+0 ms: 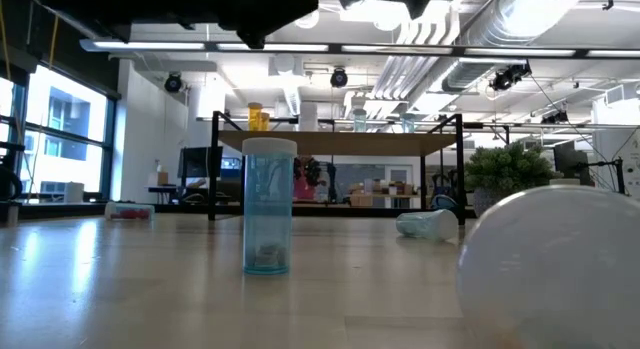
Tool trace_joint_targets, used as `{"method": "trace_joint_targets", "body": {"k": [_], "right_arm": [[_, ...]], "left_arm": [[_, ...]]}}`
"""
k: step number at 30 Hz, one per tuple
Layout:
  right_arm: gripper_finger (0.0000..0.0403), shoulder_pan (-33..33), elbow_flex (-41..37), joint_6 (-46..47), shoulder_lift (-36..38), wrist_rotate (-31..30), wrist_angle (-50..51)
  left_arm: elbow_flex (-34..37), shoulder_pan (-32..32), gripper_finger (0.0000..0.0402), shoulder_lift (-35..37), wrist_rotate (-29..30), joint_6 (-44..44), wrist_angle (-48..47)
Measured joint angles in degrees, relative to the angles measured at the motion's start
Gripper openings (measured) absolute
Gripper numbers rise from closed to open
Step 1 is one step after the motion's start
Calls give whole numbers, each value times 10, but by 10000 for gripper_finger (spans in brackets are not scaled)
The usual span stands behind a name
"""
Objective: Pick and place medicine bottles onto shelf by color
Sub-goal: Put the bottom green pill bottle on the shelf and aligned with the other green pill bottle
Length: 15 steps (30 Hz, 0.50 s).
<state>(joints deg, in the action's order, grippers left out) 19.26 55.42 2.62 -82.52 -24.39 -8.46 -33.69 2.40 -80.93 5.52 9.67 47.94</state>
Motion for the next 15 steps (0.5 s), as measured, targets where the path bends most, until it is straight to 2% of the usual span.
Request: {"method": "trace_joint_targets", "body": {"k": [9,15], "right_arm": [[89,0,0,-15,-42,-2,-53],[89,-2,0,-16,-49,-15,-58]], "left_arm": [[0,1,234,-28,-44,-4,25],[0,5,234,-29,-47,-4,36]]}}
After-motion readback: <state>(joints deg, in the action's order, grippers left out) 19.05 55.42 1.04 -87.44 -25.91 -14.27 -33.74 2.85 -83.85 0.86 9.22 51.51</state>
